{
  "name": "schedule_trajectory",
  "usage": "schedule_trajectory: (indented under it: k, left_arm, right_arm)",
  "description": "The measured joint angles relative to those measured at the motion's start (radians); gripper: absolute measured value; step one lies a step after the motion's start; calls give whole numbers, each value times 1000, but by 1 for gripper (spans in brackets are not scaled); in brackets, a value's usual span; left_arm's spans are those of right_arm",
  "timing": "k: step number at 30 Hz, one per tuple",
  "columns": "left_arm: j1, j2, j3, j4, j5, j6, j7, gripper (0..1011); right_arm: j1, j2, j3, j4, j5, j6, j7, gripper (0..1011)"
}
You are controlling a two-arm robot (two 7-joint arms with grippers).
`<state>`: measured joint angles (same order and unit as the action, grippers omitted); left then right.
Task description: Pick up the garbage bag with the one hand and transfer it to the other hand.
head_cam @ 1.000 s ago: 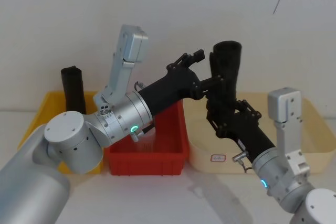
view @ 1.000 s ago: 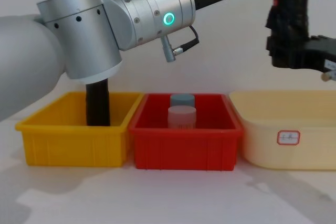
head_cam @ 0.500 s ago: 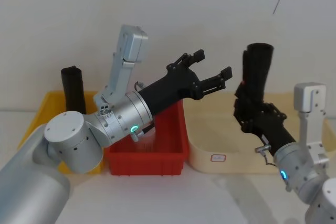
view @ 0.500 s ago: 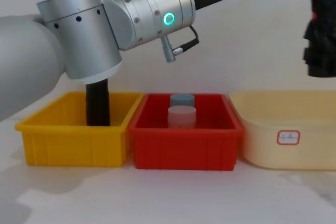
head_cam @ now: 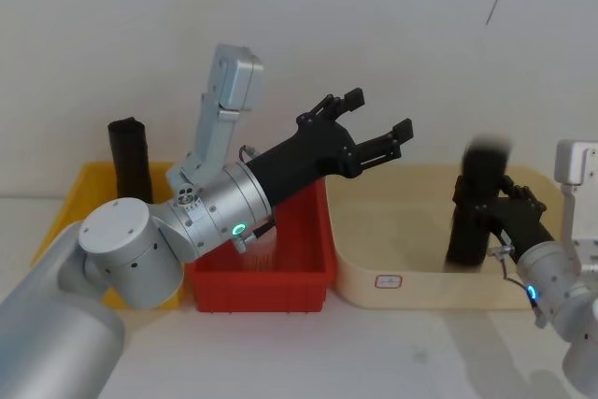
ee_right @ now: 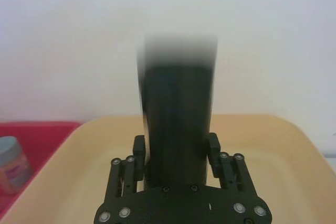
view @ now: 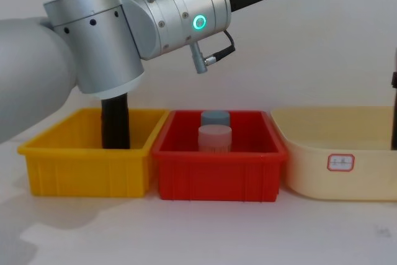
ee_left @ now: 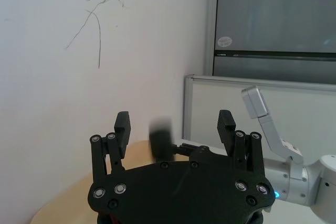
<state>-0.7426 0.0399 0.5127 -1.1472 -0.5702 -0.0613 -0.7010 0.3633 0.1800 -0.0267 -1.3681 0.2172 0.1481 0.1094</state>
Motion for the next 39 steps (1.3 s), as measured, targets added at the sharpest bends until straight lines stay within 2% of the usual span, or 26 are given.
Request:
schedule_trajectory:
  k: [5,7,8,12,21,30,39]
  left_arm:
    - [0,0,0,0,0,0,0,1000]
    - [0,0,0,0,0,0,0,1000]
    - [0,0,0,0,0,0,0,1000]
    - [0,0,0,0,0,0,0,1000]
    - [7,8,-3,-12,3,-9,21,1000]
    - [31,36,-18,-59,32,-32,88,1000]
    - [70,84,-45,-139,77,-45,176,1000]
  right_arm:
    - [19,0,14,29,0,-1,-4,825]
    - [21,0,16,32,-1,-1,-4,851]
    - [21,0,17,33,-1,-2,-4,910]
    - [20,0,19,28,-4,-5,-1,998]
    - [-9,3,7,-39,-5,-13,35,1000]
    - [-36,9,-25,-114,12,-14,92,1000]
    - [-49,12,-67,-159,34,-5,148,1000]
